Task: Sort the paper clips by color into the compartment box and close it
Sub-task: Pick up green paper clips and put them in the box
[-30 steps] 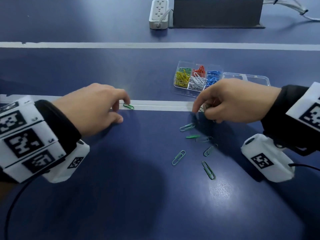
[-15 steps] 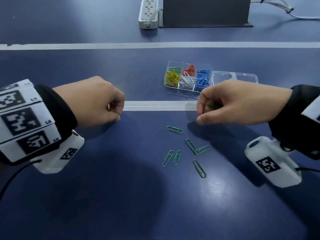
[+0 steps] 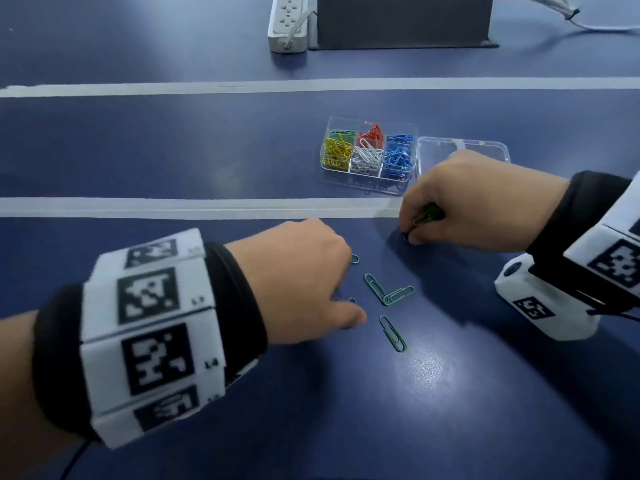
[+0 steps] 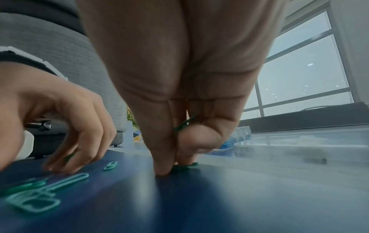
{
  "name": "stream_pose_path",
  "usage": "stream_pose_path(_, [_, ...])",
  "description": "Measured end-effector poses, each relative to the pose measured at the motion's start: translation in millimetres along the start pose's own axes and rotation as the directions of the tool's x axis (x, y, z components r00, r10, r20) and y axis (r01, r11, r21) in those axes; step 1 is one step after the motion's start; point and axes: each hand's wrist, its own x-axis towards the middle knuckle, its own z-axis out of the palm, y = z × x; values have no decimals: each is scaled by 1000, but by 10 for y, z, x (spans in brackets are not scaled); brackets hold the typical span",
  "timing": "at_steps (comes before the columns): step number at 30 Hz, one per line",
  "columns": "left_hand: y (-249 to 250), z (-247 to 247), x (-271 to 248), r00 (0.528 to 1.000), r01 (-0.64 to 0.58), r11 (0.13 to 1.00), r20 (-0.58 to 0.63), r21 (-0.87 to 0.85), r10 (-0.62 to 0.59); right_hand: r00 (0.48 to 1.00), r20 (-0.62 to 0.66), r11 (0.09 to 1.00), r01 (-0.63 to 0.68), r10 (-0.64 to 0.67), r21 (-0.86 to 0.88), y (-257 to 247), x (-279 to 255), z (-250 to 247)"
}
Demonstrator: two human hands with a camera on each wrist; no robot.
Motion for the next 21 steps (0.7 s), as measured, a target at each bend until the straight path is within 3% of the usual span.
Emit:
stream_pose_path(4, [139, 9, 70, 997, 50, 998, 53, -23, -48, 999, -24, 999, 22, -23, -35, -28, -24, 49])
stream_pose_path(13, [9, -19, 18, 1000, -16, 998, -23, -52, 15, 995, -39, 989, -84, 89, 118, 37, -29, 7])
stream_pose_path(21, [-243, -120, -13, 993, 66, 942, -68, -330, -93, 998, 14, 995, -70, 69, 71, -69, -25, 19])
